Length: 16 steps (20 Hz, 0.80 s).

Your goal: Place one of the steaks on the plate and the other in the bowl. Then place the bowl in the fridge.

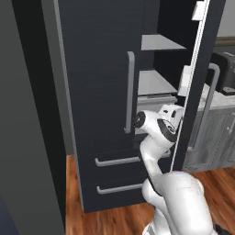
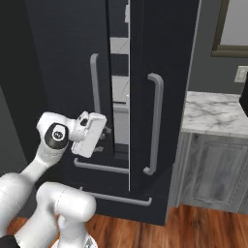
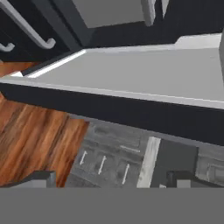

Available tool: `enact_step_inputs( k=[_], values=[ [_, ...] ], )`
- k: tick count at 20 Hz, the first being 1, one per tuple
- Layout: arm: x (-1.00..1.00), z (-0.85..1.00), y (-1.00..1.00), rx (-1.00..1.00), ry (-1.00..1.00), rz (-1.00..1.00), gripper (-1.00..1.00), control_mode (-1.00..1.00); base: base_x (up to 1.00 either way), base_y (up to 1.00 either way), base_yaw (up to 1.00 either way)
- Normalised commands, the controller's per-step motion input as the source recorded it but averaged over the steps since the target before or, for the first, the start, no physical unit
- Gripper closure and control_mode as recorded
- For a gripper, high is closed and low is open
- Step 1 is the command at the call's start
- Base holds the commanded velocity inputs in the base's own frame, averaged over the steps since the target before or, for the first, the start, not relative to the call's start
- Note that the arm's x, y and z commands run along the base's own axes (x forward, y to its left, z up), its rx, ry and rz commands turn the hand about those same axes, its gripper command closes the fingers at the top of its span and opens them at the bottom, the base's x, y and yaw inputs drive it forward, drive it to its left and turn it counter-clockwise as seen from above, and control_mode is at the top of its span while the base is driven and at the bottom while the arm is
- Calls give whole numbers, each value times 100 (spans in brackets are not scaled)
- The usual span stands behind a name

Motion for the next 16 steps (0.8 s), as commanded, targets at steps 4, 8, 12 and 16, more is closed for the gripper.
enact_step_inputs(
  k=[4, 8, 12, 16],
  values=[
    [51, -18, 0, -1, 53, 0, -100, -100, 0, 0, 0],
    [77, -12, -6, -1, 52, 2, -100, -100, 0, 0, 0],
    [60, -55, -27, 0, 35, 11, -100, -100, 0, 0, 0],
    [50, -39, -38, -5, 25, 19, -100, -100, 0, 0, 0]
  ],
)
